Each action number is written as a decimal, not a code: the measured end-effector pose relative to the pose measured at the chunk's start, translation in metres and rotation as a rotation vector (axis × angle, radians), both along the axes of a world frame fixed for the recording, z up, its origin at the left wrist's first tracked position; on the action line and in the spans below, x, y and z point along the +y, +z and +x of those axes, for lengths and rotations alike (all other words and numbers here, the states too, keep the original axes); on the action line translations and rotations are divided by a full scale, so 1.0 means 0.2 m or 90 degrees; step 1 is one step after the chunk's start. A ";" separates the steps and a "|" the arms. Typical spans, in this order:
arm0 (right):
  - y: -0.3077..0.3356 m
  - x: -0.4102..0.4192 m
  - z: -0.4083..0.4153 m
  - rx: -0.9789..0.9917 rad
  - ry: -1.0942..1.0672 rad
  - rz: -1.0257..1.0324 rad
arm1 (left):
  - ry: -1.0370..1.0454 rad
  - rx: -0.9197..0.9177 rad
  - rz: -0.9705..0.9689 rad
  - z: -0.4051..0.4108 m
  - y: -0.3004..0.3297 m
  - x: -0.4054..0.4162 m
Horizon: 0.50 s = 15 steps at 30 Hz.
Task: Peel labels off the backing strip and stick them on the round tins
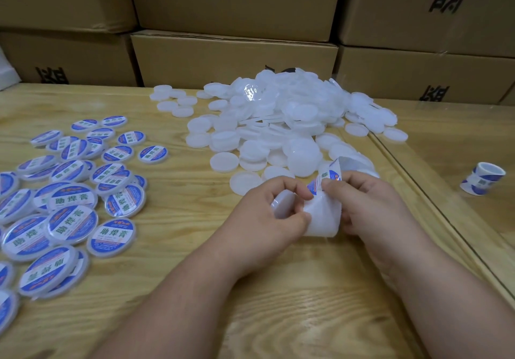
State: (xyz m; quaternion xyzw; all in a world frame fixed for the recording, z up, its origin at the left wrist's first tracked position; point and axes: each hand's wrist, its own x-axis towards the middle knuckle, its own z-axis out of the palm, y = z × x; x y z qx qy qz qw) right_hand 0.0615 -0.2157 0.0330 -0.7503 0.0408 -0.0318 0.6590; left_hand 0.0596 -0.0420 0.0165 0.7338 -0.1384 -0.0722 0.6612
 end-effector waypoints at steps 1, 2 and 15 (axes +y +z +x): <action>0.00 0.00 0.00 -0.002 0.004 0.011 | 0.005 -0.009 0.017 0.00 0.00 0.00; 0.00 0.00 0.00 -0.007 0.004 0.012 | 0.026 -0.018 0.023 0.00 0.00 0.00; -0.02 0.01 -0.02 -0.072 0.161 -0.108 | 0.166 -0.204 0.090 0.03 -0.03 0.00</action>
